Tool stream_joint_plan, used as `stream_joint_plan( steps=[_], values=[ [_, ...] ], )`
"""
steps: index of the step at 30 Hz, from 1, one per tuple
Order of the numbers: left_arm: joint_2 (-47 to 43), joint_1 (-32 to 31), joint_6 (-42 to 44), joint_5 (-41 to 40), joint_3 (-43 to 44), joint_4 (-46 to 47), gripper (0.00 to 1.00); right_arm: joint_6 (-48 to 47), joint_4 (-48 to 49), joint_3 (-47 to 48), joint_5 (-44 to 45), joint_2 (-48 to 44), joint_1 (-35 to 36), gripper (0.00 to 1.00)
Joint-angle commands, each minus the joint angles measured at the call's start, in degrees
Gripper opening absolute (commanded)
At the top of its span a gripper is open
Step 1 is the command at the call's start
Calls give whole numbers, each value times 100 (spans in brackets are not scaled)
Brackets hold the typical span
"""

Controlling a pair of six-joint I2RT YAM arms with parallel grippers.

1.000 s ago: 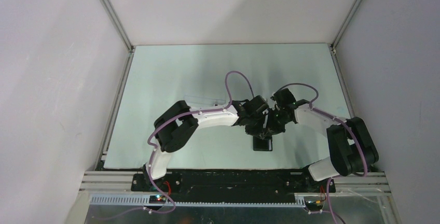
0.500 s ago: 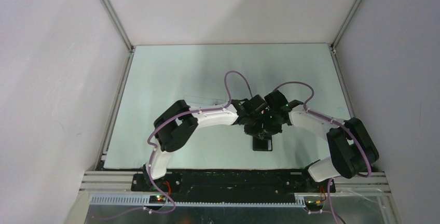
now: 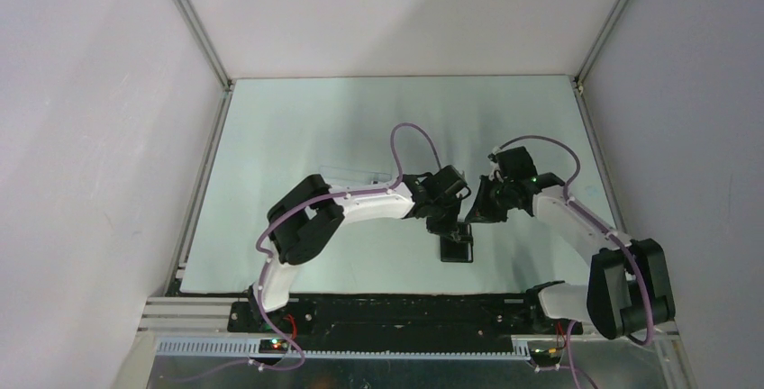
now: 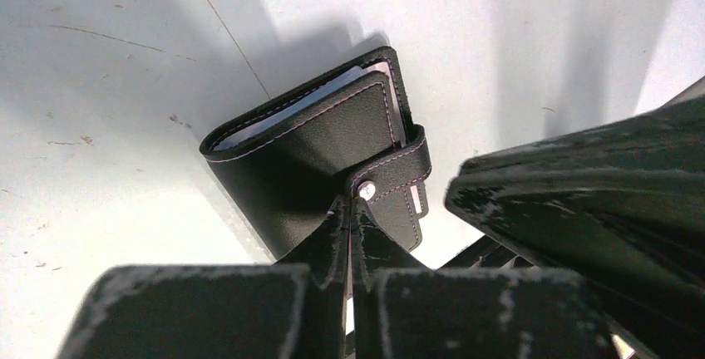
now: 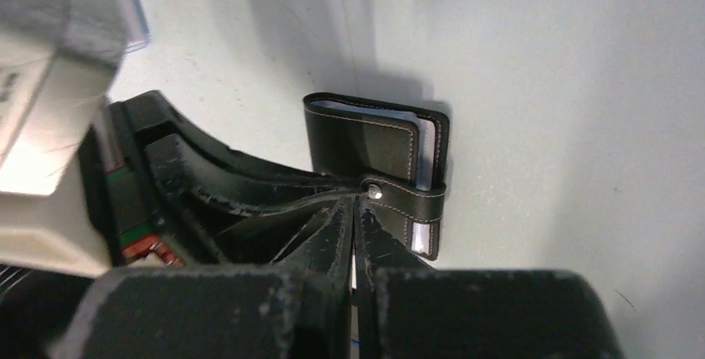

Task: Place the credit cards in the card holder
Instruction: Close the card holder at the center of the board.

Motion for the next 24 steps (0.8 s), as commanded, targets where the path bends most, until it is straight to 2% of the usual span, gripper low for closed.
stream_joint_plan(
  steps=[1, 7, 14, 24],
  values=[
    [-371, 39, 142, -199, -151, 242, 0, -276, 33, 56, -667, -239, -249, 1],
    [-396, 78, 60, 23, -192, 543, 0, -369, 100, 51, -845, -19, -365, 0],
    [-466, 79, 22, 101, -320, 592, 0, -401, 209, 53, -741, 708, -350, 0],
    [-625, 70, -2, 201, -409, 589, 0, -333, 218, 57, -226, 1301, -101, 0]
  ],
)
